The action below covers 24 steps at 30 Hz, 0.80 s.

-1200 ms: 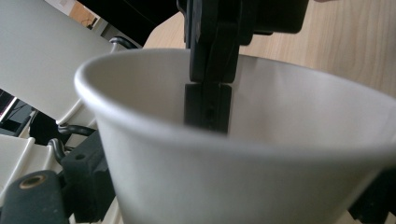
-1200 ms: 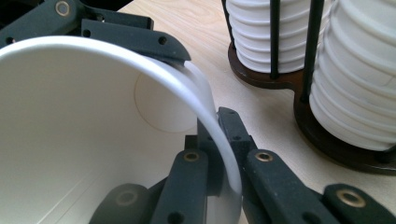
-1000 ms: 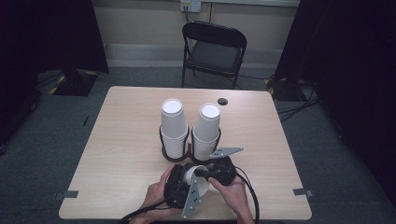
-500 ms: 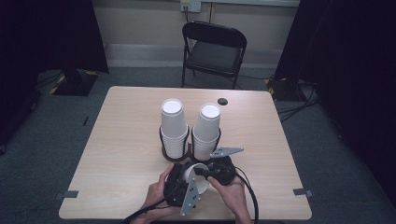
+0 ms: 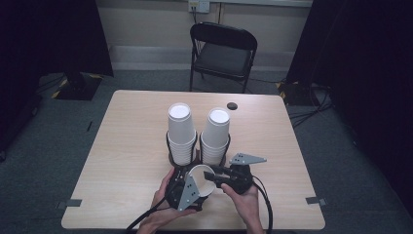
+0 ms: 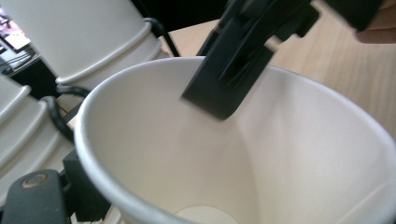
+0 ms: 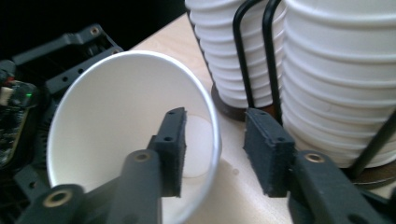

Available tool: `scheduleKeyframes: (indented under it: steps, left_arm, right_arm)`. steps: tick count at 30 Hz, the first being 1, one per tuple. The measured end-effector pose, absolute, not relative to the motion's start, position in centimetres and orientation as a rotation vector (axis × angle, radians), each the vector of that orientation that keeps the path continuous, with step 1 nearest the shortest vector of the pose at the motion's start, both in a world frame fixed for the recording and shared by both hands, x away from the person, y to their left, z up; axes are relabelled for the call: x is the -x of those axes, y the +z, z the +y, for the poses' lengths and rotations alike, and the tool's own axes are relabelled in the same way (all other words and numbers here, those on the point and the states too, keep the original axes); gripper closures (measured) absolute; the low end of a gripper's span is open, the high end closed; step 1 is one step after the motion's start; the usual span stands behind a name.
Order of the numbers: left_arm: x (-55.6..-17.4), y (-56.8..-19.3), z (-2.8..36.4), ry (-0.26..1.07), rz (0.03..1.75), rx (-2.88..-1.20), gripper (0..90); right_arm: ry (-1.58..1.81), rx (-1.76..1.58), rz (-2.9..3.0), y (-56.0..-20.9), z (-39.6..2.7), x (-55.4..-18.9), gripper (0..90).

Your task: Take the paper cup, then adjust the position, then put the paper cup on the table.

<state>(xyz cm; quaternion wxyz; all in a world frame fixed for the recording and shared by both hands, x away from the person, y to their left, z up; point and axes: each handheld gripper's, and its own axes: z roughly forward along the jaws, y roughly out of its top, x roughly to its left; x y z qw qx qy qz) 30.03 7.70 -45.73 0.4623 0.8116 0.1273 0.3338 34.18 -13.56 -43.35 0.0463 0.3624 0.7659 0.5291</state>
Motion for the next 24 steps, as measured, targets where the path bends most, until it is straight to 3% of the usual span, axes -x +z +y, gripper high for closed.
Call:
scheduleKeyframes:
  steps: [9,24]
  left_arm:
    - [-31.0,-45.8,9.9,0.728,0.446,-1.893,10.8]
    - [-32.2,-45.3,13.4,0.686,0.580,-1.800,10.7]
  right_arm:
    - [1.728,-1.048,2.147,-43.3,-14.3,-33.2,40.9]
    - [1.712,-1.096,1.942,-44.7,-17.2,-32.6,34.4]
